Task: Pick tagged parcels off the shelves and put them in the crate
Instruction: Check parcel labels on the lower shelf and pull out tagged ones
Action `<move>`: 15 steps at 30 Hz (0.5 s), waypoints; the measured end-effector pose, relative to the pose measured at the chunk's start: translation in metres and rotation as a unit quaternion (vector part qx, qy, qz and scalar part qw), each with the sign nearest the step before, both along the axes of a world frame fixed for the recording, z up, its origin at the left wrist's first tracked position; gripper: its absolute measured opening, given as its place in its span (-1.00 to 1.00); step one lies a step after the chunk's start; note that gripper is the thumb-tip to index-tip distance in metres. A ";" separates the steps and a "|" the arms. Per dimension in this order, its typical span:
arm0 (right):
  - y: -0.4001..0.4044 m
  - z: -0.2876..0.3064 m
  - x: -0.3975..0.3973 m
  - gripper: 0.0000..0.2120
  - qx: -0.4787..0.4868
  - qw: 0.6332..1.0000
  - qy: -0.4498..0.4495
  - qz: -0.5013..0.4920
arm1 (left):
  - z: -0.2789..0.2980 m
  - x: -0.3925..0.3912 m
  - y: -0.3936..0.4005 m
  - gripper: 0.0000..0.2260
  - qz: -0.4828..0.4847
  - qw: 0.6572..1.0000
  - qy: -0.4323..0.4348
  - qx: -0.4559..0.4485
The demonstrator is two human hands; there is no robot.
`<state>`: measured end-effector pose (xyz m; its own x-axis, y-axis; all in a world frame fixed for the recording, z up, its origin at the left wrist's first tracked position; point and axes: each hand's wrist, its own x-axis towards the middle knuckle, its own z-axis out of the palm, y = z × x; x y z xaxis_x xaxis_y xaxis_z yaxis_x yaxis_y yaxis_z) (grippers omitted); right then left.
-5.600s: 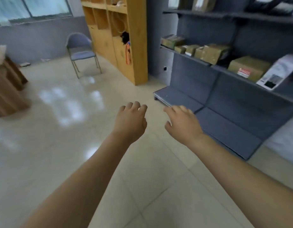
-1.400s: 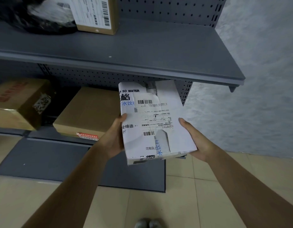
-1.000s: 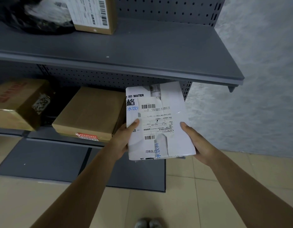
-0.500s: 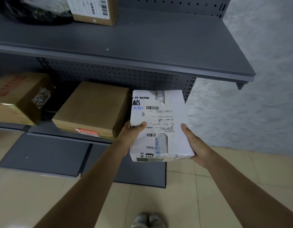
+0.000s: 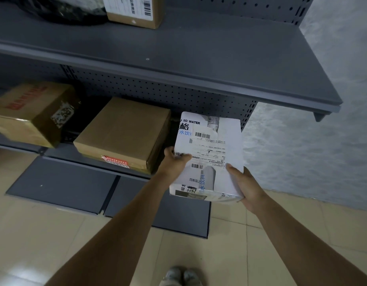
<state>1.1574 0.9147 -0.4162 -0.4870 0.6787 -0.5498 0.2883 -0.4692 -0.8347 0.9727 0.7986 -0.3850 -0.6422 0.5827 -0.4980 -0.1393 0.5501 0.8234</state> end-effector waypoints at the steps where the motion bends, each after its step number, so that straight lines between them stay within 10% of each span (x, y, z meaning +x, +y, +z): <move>1: 0.002 -0.002 0.000 -0.58 0.004 1.000 -0.001 0.001 | -0.001 -0.001 0.002 -0.42 -0.008 1.000 -0.004 -0.001; 7: 0.002 -0.003 0.004 -0.53 0.039 0.999 -0.017 0.016 | -0.009 -0.004 0.002 -0.43 -0.097 0.994 0.057 -0.011; 12: 0.001 0.024 -0.025 -0.29 0.255 0.948 -0.188 0.042 | 0.001 -0.018 -0.012 -0.37 -0.076 0.984 0.159 -0.030; 15: -0.012 0.046 -0.059 -0.31 0.367 0.917 -0.143 0.068 | 0.015 -0.046 -0.027 -0.55 -0.025 0.967 0.253 -0.023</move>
